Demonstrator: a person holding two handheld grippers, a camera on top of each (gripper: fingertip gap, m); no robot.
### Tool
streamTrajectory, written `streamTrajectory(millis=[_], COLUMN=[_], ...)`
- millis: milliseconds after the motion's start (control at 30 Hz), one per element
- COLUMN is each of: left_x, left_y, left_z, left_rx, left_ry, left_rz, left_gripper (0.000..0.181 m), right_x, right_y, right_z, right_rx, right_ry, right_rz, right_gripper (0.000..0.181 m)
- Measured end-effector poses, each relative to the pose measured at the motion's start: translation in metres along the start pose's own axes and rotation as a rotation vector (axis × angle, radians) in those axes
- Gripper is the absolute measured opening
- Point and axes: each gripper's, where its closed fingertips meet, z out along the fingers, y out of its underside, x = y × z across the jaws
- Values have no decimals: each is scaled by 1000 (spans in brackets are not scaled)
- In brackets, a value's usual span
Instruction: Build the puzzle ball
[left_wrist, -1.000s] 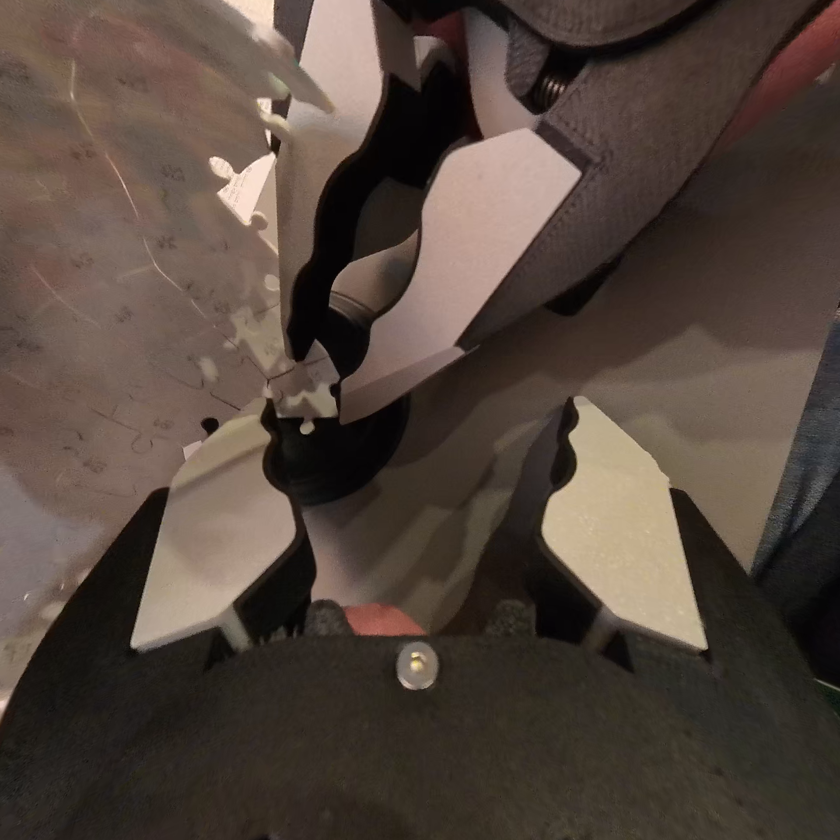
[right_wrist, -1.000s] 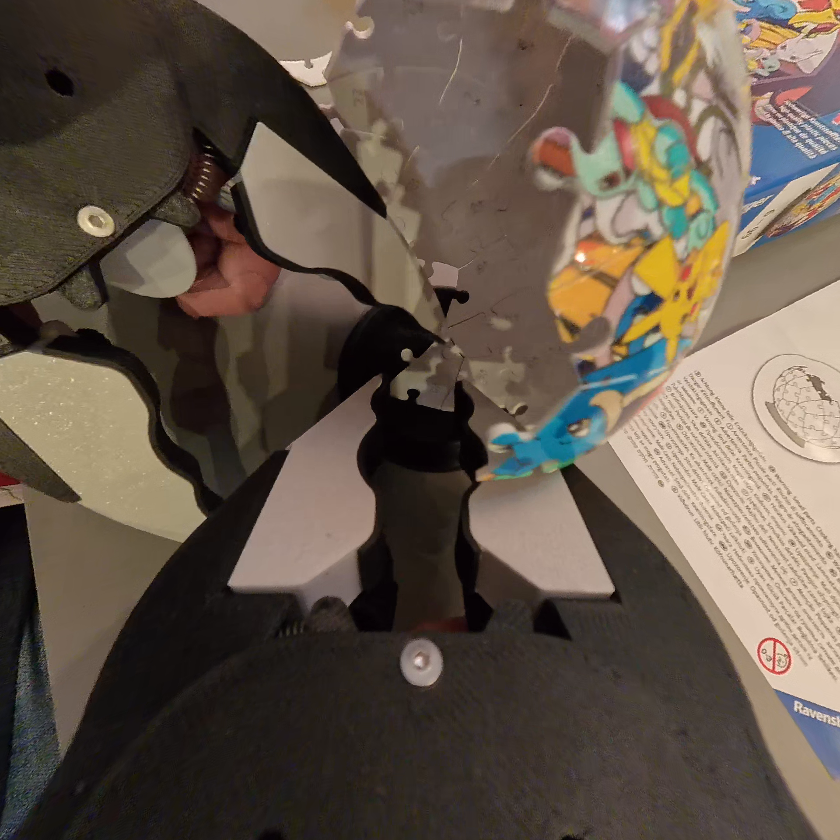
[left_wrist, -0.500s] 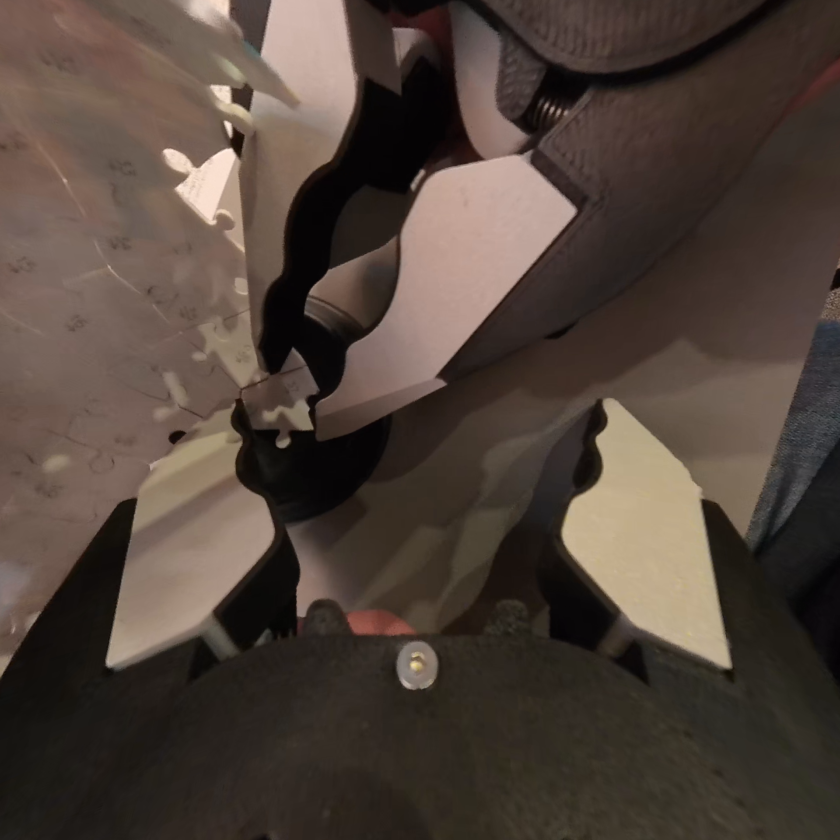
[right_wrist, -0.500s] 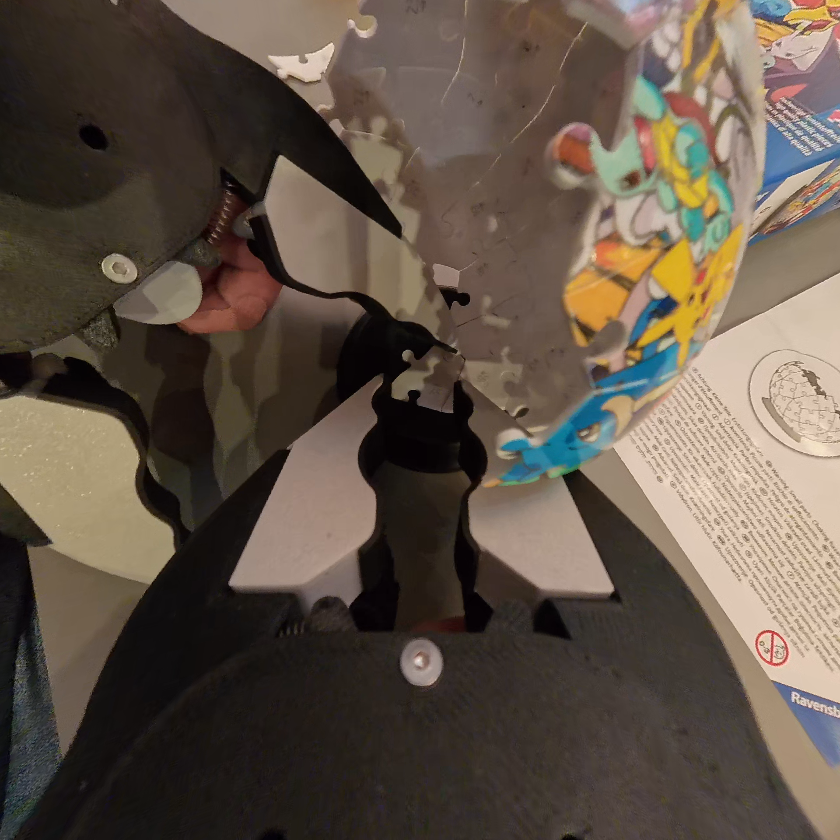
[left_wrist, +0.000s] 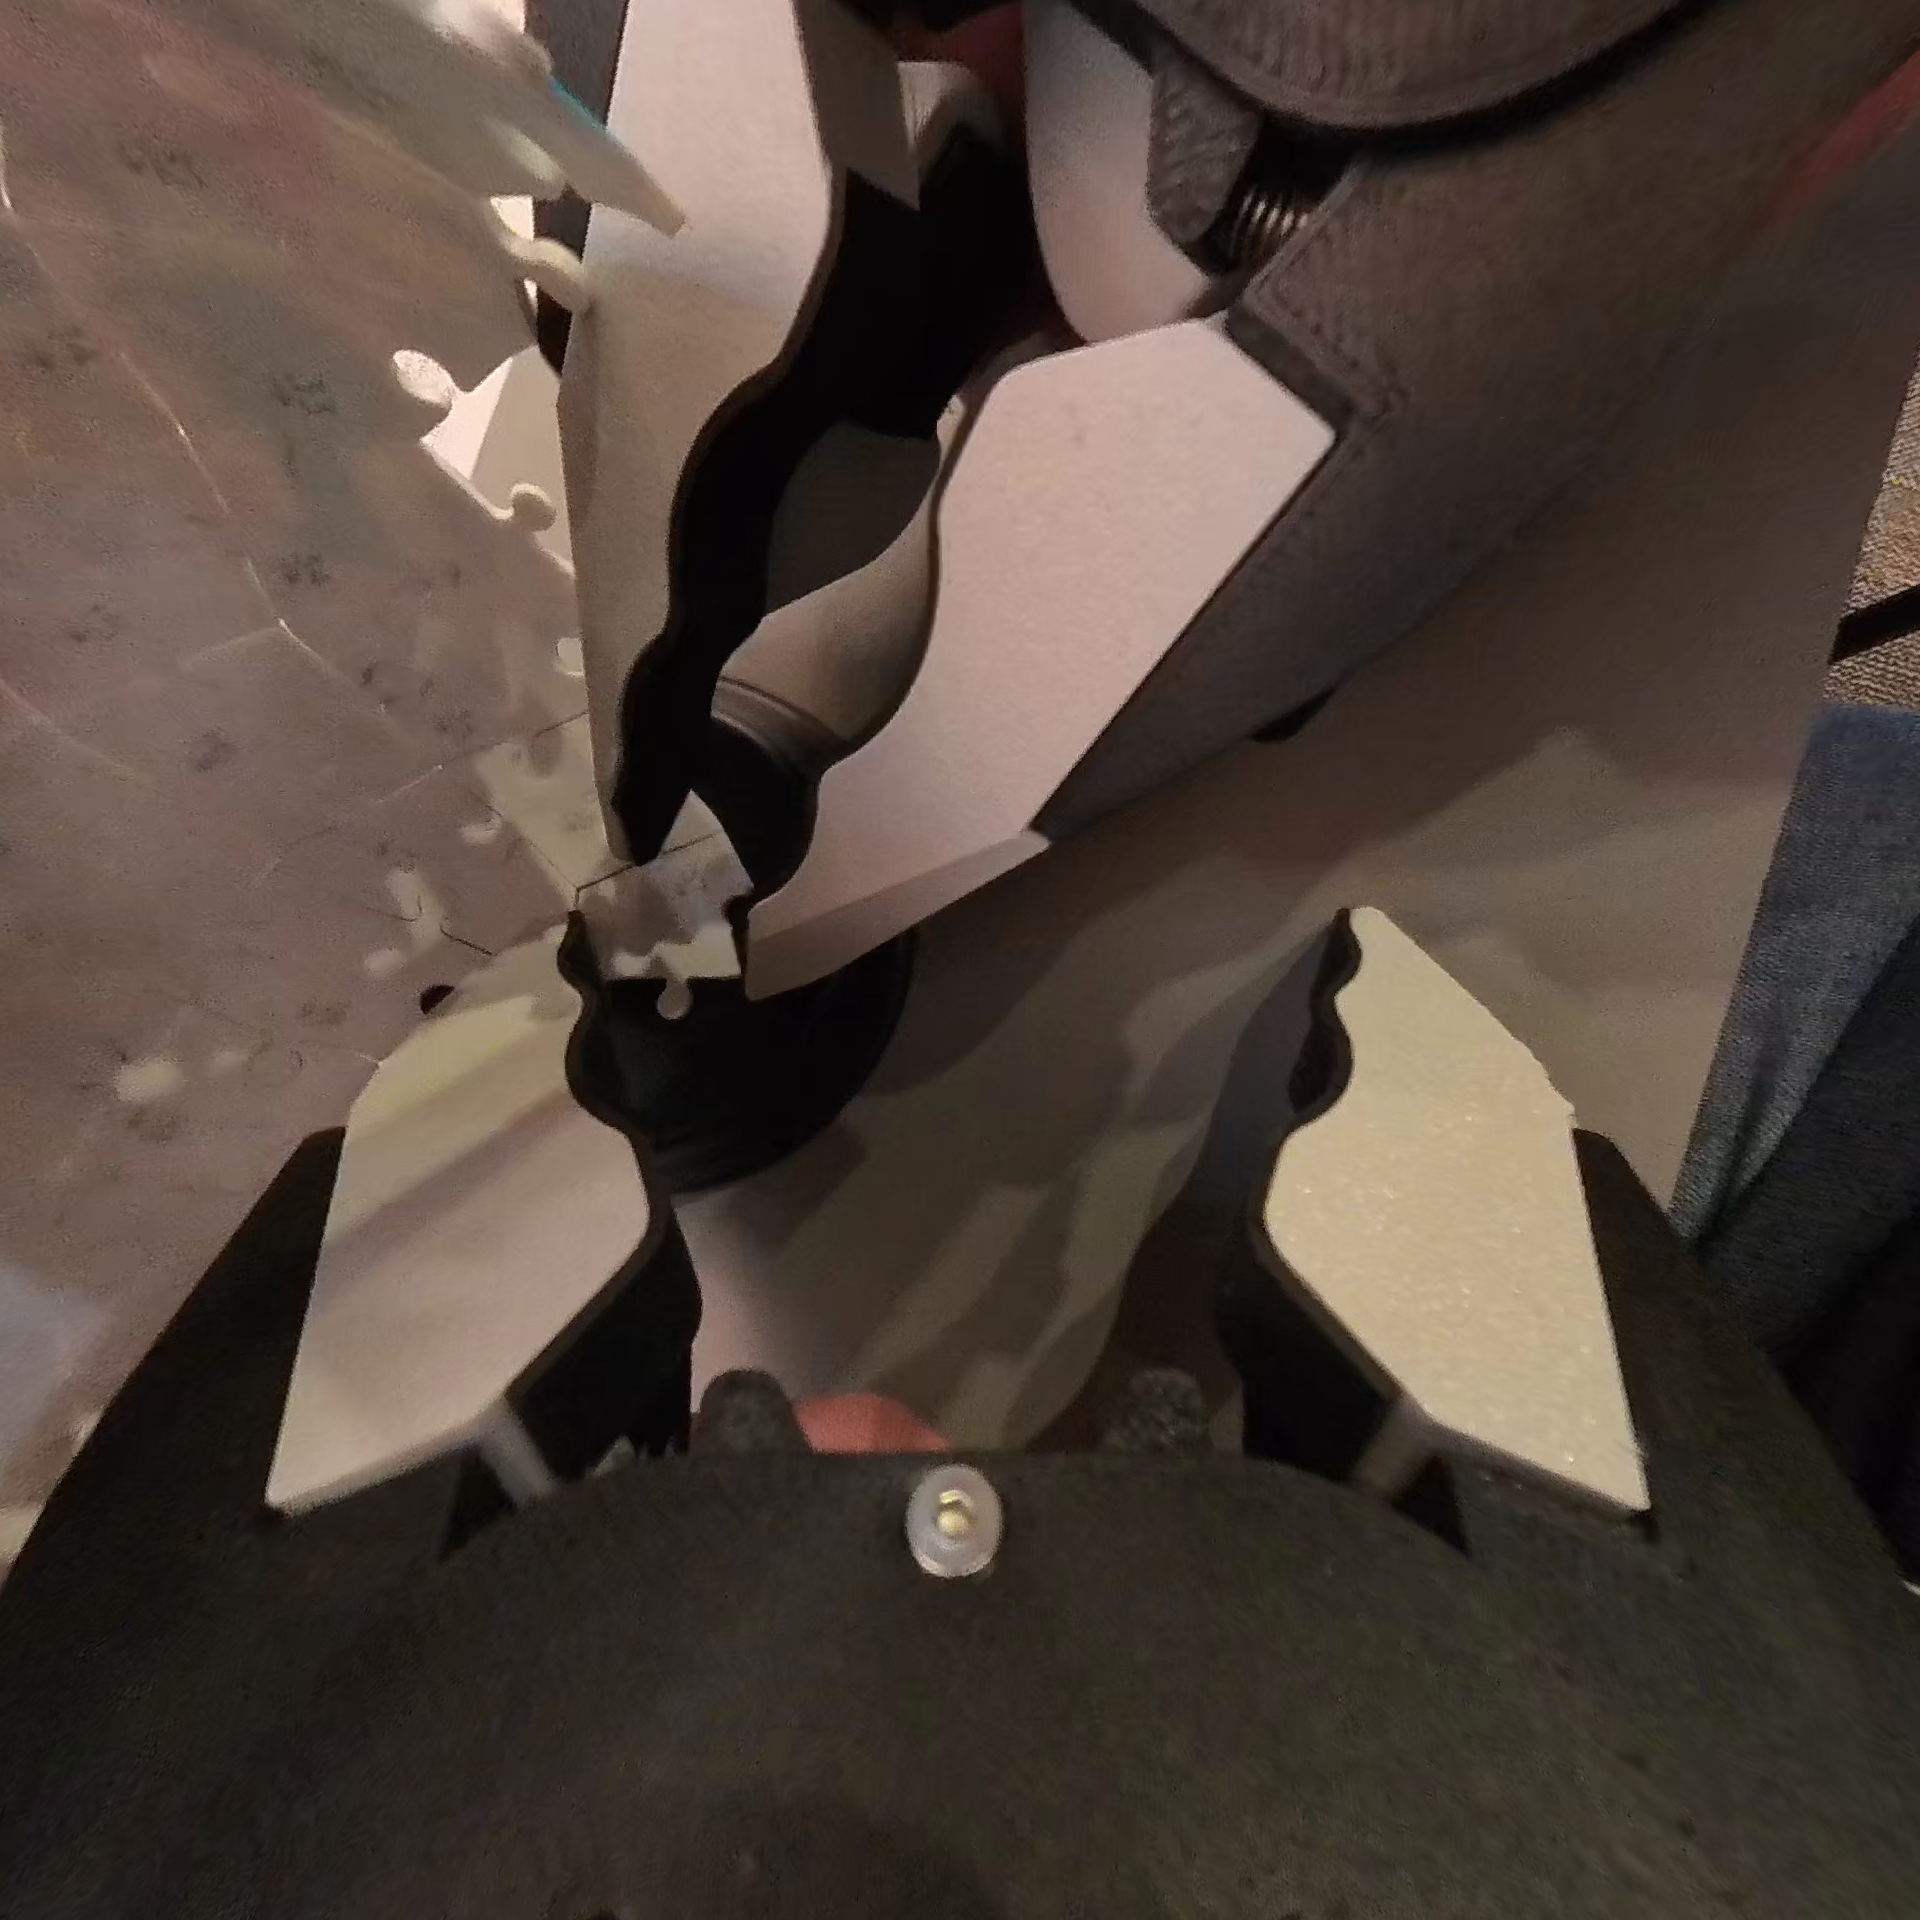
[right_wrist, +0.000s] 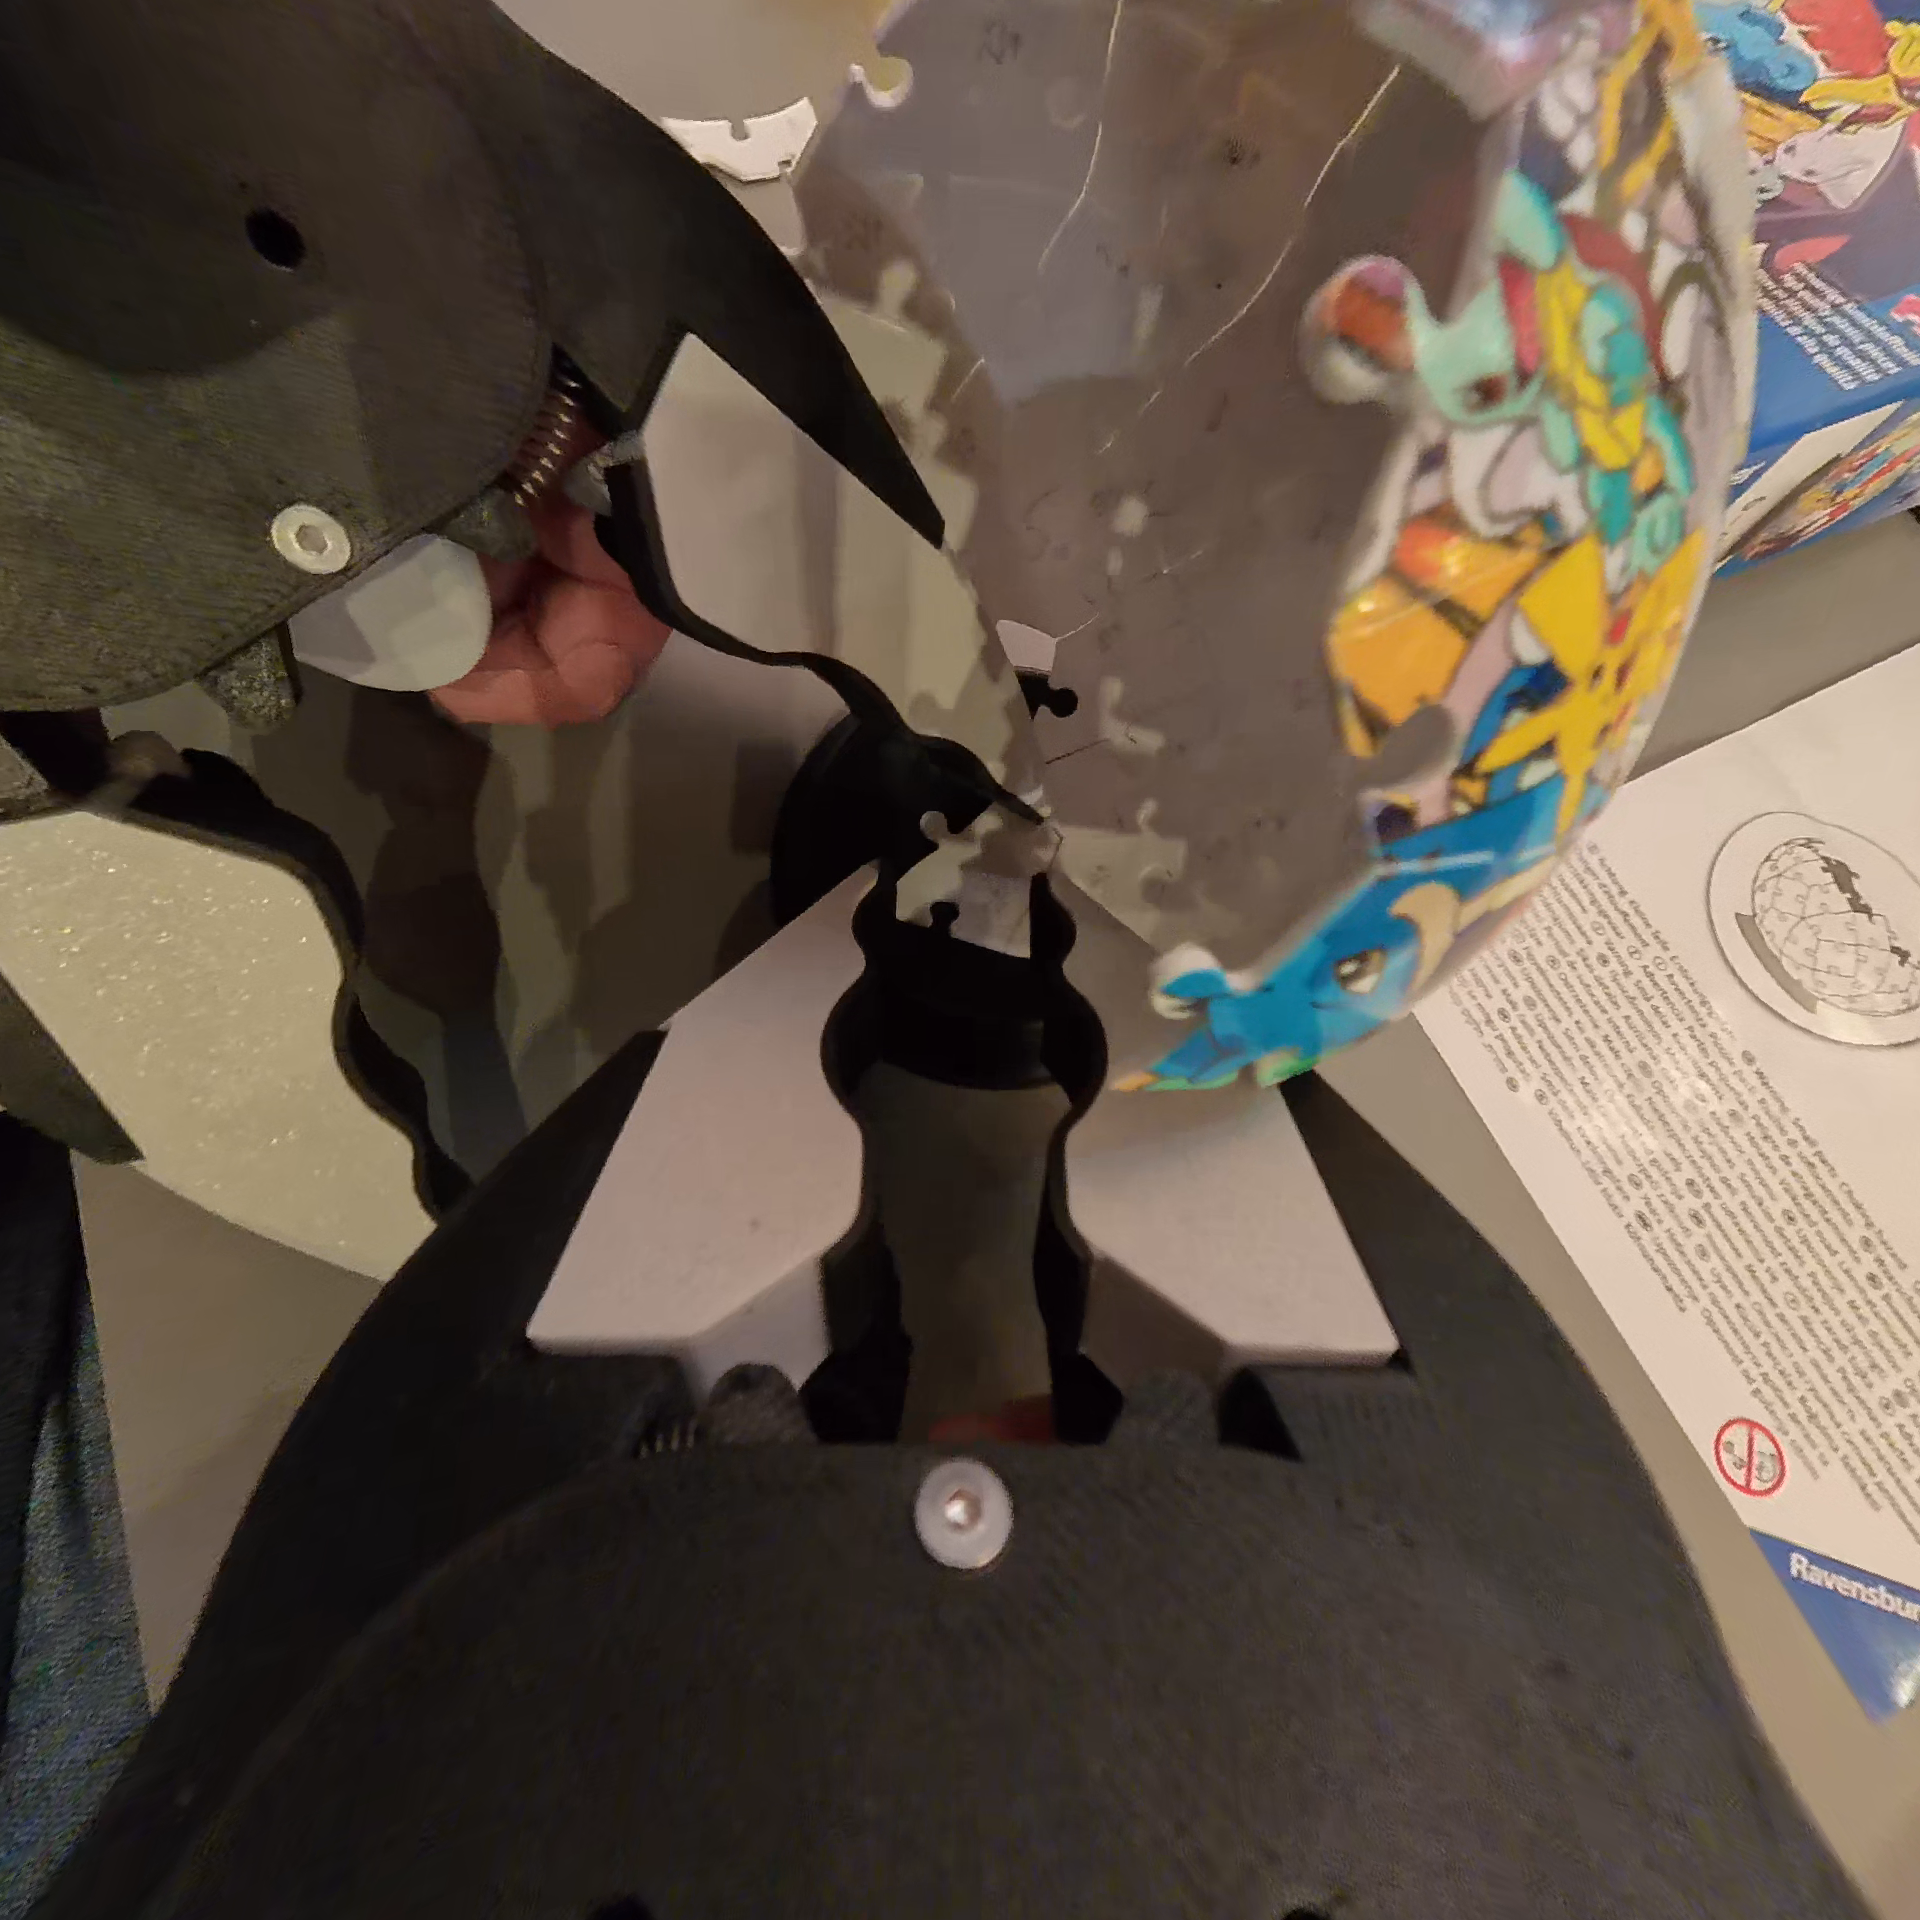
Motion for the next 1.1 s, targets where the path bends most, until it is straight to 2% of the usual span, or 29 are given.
streamTrajectory(millis=[267, 367, 633, 767, 933, 1100], left_x=[0, 1, 2, 2, 5, 19], left_y=[0, 1, 0, -1, 1, 2], left_z=[0, 1, 1, 1, -7, -33], left_rx=[4, -6, -2, -4, 4, 31], left_ry=[2, 6, 13, 11, 2, 43], left_rz=[-1, 0, 13, 15, 51, 87], left_gripper=[125, 131, 130, 129, 115, 102], right_x=[-1, -1, 2, -2, -2, -3], right_y=[1, 2, 0, 2, 1, 2], right_z=[-1, 1, -2, 0, 0, 0], right_rx=[2, -13, -1, -11, -15, -15], right_ry=[34, 43, 93, 69, 40, 23], right_rz=[-34, -27, -12, 3, 47, 79], right_gripper=[25, 23, 31, 25, 26, 26])
